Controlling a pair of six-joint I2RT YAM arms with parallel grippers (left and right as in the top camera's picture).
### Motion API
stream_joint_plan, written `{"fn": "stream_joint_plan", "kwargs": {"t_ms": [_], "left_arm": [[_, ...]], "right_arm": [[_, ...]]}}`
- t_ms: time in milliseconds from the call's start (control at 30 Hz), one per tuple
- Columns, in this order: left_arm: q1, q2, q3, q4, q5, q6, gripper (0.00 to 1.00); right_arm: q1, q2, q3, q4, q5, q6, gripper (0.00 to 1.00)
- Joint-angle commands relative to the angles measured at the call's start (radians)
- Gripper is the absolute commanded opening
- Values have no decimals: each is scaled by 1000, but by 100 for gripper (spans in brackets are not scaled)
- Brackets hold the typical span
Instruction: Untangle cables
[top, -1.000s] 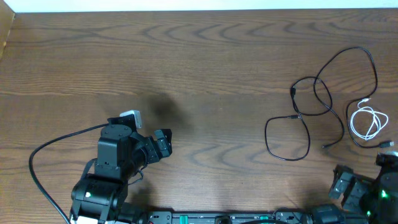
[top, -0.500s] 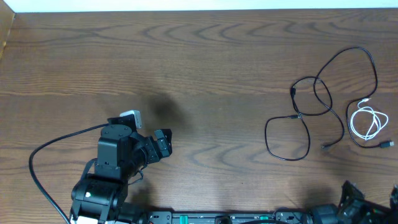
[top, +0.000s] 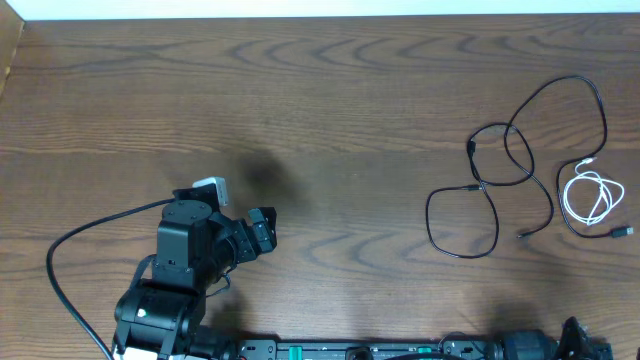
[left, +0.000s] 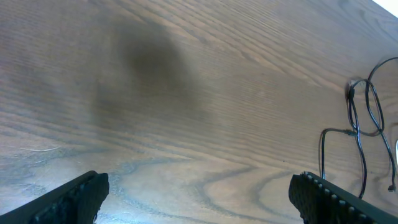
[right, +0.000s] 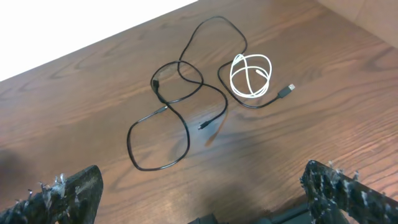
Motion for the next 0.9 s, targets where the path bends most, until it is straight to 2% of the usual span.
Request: {"fn": "stream_joint_plan", "kwargs": {"t_ms": [0,867], "left_arm": [[-2,-2,1,0,-11,10,98],[-2,-2,1,-1,-11,10,98]], "right_arm": [[-24,-26,-5,0,9,9,99],[-42,-167,-5,-2,9,10,99]]}}
